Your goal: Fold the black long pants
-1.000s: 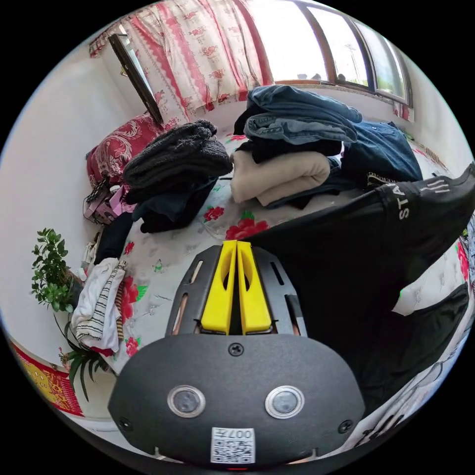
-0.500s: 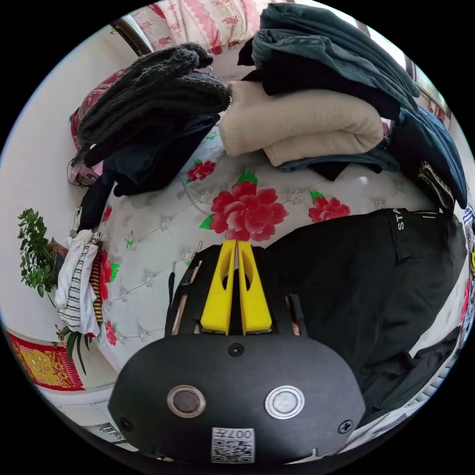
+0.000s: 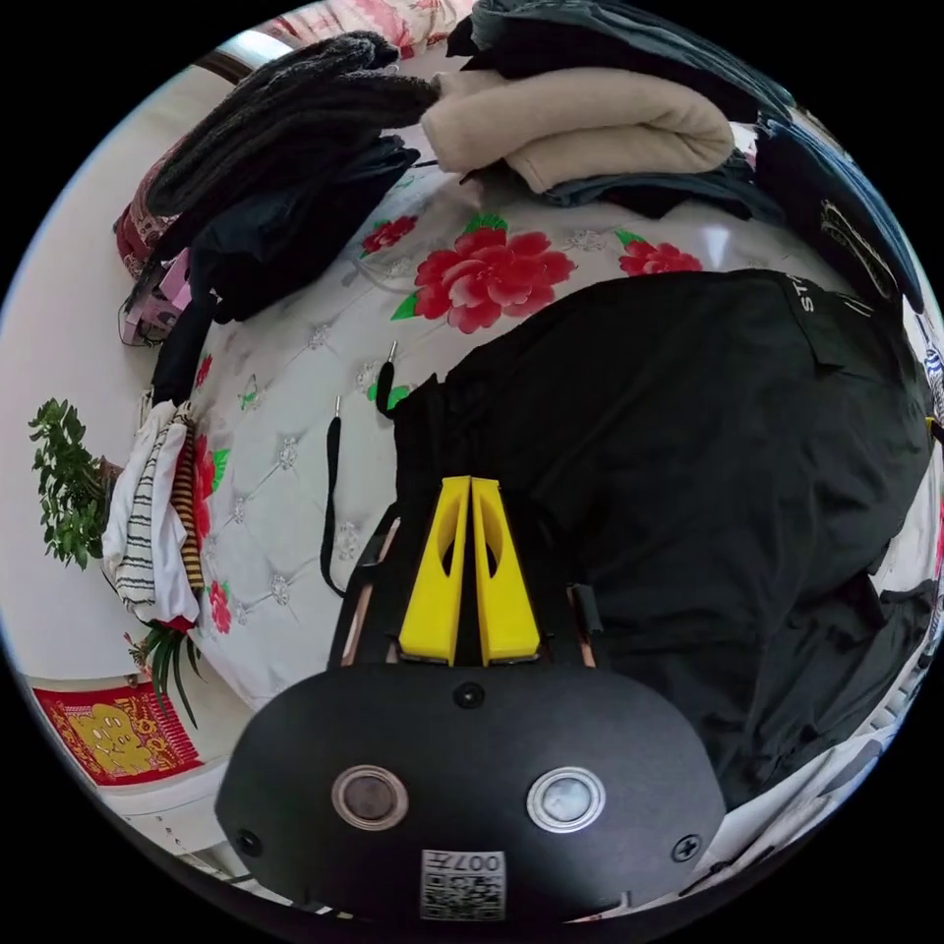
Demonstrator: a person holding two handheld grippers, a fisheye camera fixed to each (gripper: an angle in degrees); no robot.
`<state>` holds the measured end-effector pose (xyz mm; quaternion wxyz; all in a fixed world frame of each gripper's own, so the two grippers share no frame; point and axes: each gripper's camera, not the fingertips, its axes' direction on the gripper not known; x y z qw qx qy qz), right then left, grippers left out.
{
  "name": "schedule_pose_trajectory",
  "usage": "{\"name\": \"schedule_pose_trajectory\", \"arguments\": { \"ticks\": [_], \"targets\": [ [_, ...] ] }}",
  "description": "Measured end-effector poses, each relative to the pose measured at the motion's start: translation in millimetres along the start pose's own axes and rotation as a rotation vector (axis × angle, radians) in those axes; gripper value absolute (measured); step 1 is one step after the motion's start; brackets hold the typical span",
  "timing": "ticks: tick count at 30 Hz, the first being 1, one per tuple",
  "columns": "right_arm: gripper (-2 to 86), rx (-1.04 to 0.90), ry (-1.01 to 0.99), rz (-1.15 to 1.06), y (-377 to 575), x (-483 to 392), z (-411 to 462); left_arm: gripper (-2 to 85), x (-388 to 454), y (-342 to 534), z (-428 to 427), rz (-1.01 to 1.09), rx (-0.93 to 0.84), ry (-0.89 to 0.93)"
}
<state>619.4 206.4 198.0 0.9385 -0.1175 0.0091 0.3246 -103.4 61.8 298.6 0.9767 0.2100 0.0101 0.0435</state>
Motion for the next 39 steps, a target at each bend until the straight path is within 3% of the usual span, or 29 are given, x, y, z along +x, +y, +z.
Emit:
{"name": "schedule_pose_trajectory", "arguments": {
  "ticks": [3,9,19,22,27,31,34,39],
  "targets": [
    [7.6,-0.053,0.004,0.086,-7,13,0,-1.0,-29,-9,2,-0.111,-0.041,0.08],
    [7.7,0.157,-0.093,0.083,47,35,-67,-0.8,-74,42,-46,-0.224,0.081,0.09],
    [8.3,0.067,-0.248,0.616,309,129,-71,5.1,-131,255,-52,-0.523,-0.063,0.278],
    [8.5,0.081,-0.288,0.731,353,141,-59,7.9,-141,275,-38,-0.559,-0.081,0.361],
    [8.5,0.08,-0.401,0.745,358,145,-27,11.4,-148,262,-4,-0.618,-0.114,0.547],
    [6.9,0.098,-0.421,0.769,354,143,-7,4.0,-136,246,-1,-0.496,-0.157,0.307],
    [3.3,0.078,-0.358,0.78,360,147,0,-0.2,-133,246,-3,-0.413,-0.132,0.335],
    [0.2,0.227,-0.522,0.762,387,163,-9,-0.9,-154,274,-25,-0.379,-0.023,0.378]
  ]
}}
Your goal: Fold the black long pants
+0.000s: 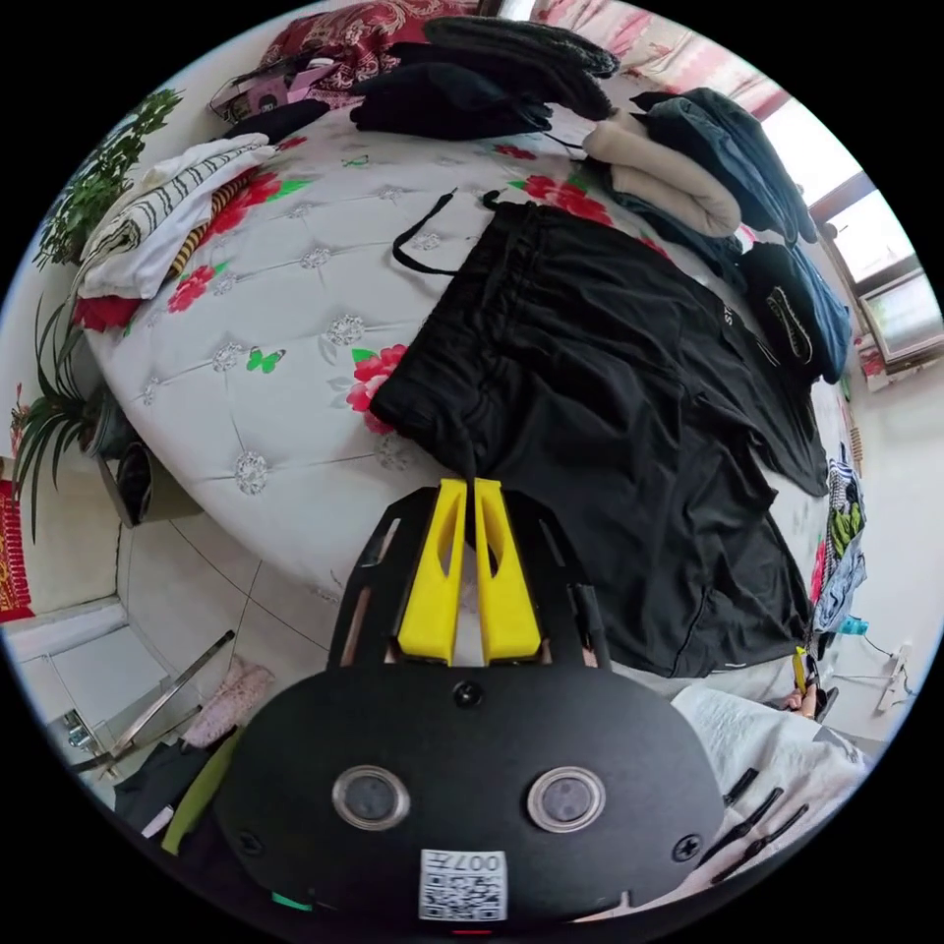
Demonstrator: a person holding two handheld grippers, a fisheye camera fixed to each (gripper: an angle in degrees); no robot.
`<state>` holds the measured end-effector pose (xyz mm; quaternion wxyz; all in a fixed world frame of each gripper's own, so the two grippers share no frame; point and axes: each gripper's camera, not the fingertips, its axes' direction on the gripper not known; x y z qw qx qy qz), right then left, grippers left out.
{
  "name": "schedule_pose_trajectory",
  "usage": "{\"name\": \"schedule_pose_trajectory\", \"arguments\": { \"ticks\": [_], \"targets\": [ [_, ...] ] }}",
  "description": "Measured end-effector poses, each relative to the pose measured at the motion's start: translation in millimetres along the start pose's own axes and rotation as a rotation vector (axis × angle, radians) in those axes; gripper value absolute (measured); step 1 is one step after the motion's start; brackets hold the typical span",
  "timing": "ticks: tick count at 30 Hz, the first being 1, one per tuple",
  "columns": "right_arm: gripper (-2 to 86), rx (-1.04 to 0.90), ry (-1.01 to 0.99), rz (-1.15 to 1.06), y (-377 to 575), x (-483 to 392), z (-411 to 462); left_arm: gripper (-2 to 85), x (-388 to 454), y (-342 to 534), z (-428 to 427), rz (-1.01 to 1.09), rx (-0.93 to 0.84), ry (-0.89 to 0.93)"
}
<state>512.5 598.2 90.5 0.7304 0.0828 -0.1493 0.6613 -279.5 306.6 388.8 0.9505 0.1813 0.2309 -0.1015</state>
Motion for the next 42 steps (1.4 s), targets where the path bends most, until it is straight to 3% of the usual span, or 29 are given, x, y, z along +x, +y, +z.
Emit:
{"name": "schedule_pose_trajectory", "arguments": {
  "ticks": [8,13,25,35,42],
  "targets": [
    [-0.3,0.127,-0.261,0.001,32,45,-63,-0.9,-47,54,-44,0.021,0.06,0.063],
    [-0.3,0.147,-0.38,0.086,50,74,-70,-0.9,-74,89,-51,-0.074,0.074,0.159],
    [-0.3,0.279,-0.653,-0.09,19,-9,-87,-0.9,-47,73,-95,-0.039,0.273,0.204],
    [-0.2,0.267,-0.497,-0.141,-49,-108,-72,-0.9,-31,27,-98,-0.14,0.258,0.265],
    [1.4,0.259,-0.275,-0.218,-162,-247,26,-0.6,29,-124,-37,-0.161,0.273,0.274]
  ]
}}
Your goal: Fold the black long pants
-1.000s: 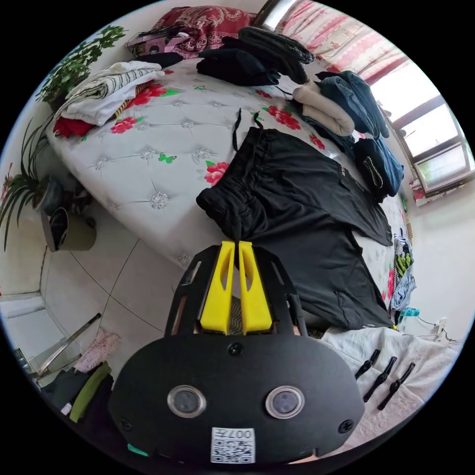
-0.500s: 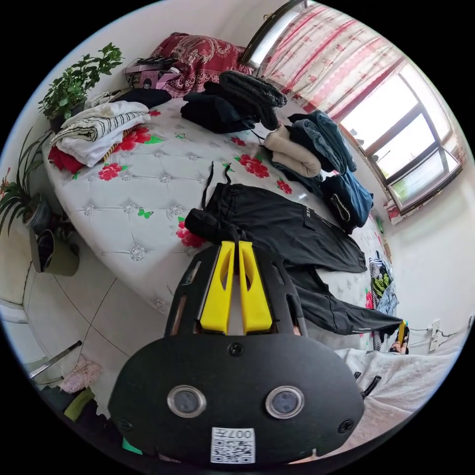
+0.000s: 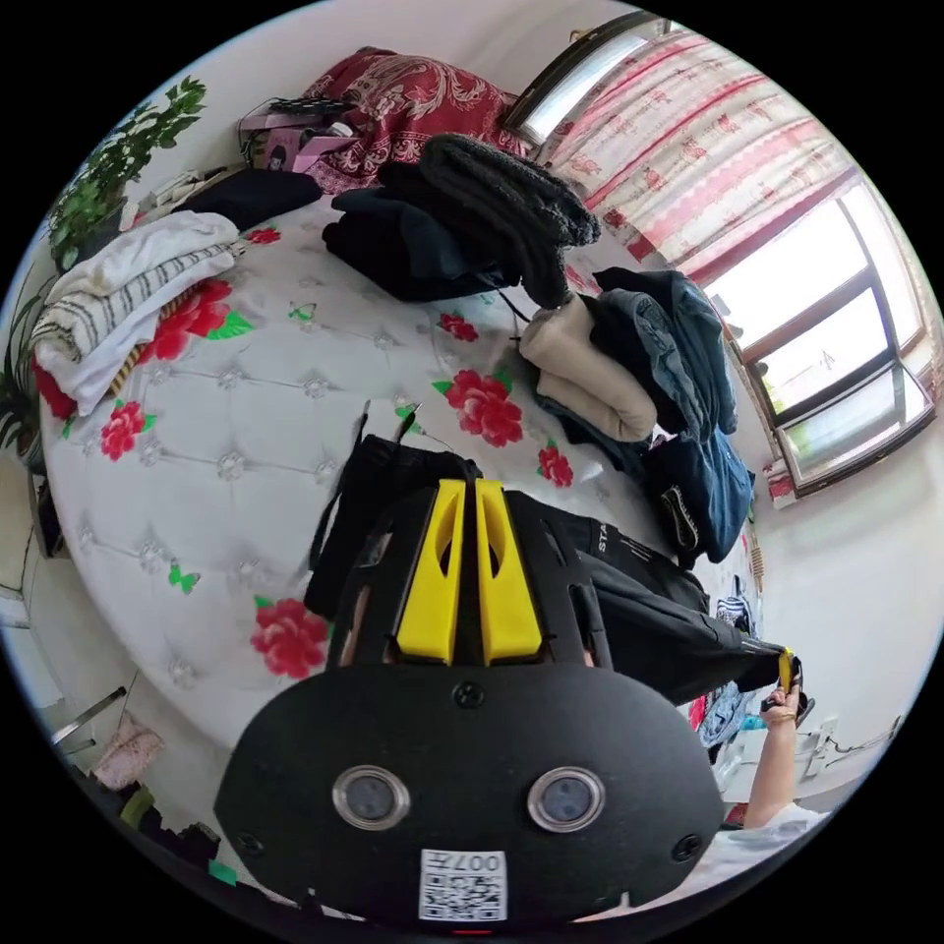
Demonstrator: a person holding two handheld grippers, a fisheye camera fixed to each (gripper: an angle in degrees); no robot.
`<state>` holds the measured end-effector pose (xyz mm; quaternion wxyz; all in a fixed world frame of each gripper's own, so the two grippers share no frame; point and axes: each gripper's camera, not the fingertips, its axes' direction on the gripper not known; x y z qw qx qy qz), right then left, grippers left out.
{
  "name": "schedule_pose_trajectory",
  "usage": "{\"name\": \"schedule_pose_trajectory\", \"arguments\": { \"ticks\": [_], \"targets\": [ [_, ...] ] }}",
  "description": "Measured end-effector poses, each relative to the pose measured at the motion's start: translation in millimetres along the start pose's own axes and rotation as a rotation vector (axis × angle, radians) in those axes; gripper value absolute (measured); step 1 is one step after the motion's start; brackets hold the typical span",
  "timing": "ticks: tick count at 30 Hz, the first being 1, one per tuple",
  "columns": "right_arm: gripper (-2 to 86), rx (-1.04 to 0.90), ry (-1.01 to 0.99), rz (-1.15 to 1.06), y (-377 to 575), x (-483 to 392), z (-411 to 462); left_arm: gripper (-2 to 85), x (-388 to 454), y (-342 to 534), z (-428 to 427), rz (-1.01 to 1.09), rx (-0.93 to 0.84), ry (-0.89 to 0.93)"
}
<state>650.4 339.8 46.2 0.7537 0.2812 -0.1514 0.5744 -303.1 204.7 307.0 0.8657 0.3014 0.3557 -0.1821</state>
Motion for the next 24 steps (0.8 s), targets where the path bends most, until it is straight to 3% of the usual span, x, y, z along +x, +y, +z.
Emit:
{"name": "schedule_pose_trajectory", "arguments": {
  "ticks": [3,6,10,17,20,24],
  "targets": [
    [3.0,-0.129,0.12,0.048,-12,-9,78,-0.7,16,-32,71,-0.057,-0.159,-0.142],
    [4.1,-0.224,0.052,-0.023,7,-23,119,-0.9,42,-33,82,0.08,-0.116,-0.267],
    [5.0,-0.525,0.0,-0.239,76,-41,155,-1.0,49,9,76,0.227,-0.057,-0.354],
    [5.3,-1.024,-0.193,-0.511,208,-103,195,-1.0,59,76,92,0.313,-0.108,-0.418],
    [5.4,-1.133,-0.201,-0.656,248,-133,215,-1.0,75,87,119,0.39,-0.143,-0.51],
    [5.4,-1.102,-0.177,-0.857,269,-172,232,-1.0,90,83,152,0.492,-0.203,-0.61]
  ]
}}
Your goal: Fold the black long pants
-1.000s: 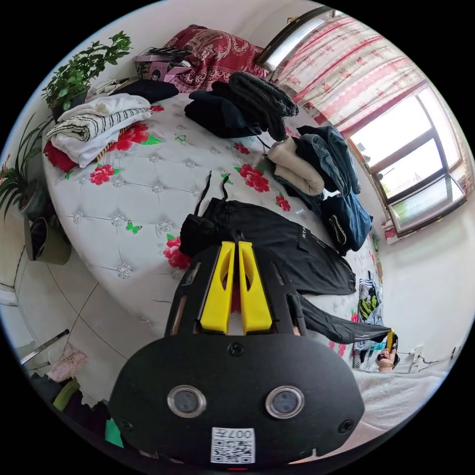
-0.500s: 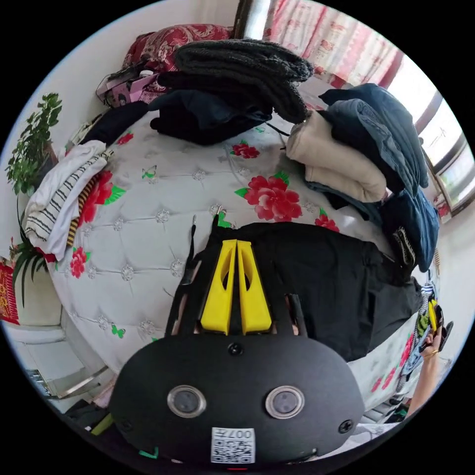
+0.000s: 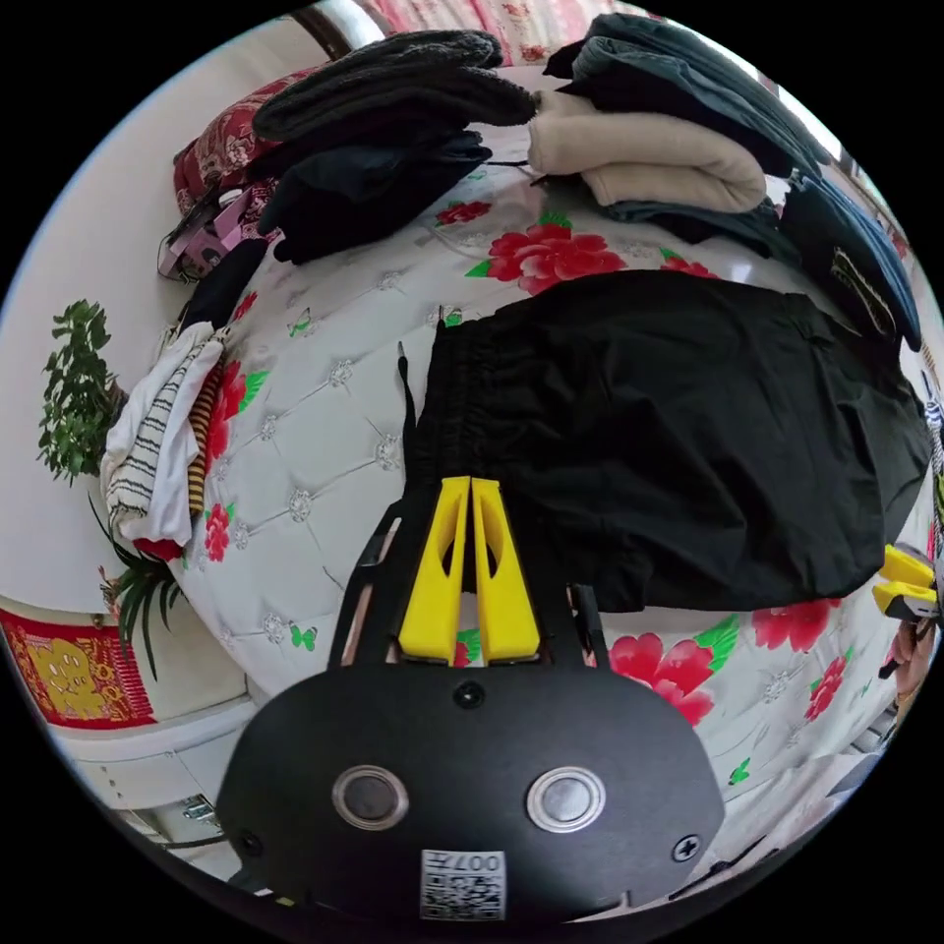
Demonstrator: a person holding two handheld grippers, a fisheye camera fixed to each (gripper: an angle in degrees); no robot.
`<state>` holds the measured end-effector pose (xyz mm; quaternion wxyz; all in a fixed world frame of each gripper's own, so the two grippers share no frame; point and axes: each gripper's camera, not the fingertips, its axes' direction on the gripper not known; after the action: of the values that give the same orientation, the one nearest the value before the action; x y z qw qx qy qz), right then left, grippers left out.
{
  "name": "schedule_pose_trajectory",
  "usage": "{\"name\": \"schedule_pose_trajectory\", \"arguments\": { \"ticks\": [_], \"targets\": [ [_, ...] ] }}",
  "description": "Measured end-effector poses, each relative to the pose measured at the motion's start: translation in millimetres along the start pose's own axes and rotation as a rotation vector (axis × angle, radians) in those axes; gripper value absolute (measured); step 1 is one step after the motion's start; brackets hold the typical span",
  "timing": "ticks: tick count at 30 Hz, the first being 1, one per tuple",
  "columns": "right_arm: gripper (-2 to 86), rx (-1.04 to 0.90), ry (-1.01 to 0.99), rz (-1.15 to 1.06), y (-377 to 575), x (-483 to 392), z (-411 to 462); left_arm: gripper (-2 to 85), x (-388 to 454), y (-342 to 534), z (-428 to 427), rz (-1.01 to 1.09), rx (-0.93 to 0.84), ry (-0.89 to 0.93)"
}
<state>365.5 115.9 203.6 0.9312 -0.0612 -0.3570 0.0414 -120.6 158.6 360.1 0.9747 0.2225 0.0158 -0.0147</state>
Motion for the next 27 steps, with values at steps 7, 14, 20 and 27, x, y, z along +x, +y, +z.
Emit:
{"name": "schedule_pose_trajectory", "arguments": {
  "ticks": [7,14,20,27],
  "targets": [
    [0.5,-0.211,-0.005,-0.217,-12,-44,41,-1.0,23,-37,26,0.179,-0.048,-0.191],
    [1.2,-0.14,-0.06,-0.181,-6,-61,20,-0.7,14,-27,15,-0.038,-0.031,-0.099],
    [4.1,-0.039,-0.11,-0.029,-4,-41,-7,0.9,87,28,-76,0.058,0.223,-0.025],
    [6.2,0.102,0.105,0.184,31,4,-66,4.2,254,71,-93,0.497,0.208,0.248]
  ]
}}
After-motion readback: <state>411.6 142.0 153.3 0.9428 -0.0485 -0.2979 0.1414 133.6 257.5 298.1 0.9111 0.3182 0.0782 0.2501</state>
